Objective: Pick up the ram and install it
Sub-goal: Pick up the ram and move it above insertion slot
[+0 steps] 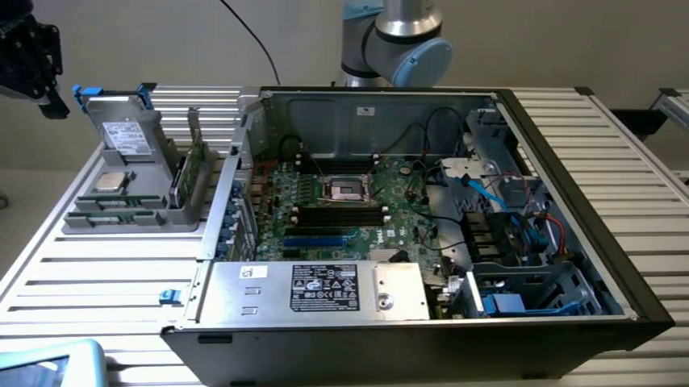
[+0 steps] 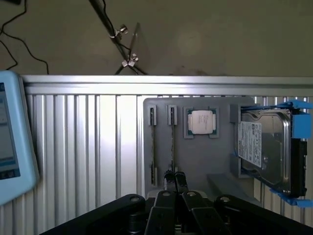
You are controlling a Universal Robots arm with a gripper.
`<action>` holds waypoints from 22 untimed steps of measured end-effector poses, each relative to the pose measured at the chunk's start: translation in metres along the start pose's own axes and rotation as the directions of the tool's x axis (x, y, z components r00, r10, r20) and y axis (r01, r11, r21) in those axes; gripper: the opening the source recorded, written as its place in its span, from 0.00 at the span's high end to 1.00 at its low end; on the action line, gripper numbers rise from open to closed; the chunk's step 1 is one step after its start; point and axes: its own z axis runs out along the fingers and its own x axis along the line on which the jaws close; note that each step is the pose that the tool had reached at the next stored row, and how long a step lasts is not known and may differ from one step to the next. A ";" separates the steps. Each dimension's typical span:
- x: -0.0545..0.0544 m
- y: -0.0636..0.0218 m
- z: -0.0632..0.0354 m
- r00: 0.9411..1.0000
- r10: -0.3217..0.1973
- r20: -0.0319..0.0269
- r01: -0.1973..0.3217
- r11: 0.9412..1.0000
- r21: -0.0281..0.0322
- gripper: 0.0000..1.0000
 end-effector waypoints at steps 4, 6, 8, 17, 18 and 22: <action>0.000 0.0000 0.0000 1.000 -0.002 0.000 0.002 1.000 0.000 0.82; 0.000 0.0000 0.0000 1.000 -0.002 0.000 0.002 1.000 0.000 0.75; 0.000 -0.0001 0.0006 1.000 -0.002 0.000 0.002 1.000 0.000 0.63; 0.000 -0.0132 0.0119 1.000 -0.009 -0.001 0.009 1.000 0.001 0.57; 0.000 -0.0133 0.0136 1.000 -0.009 -0.001 0.009 1.000 0.001 0.57; 0.002 -0.0138 0.0210 1.000 -0.009 -0.001 0.009 1.000 0.001 0.57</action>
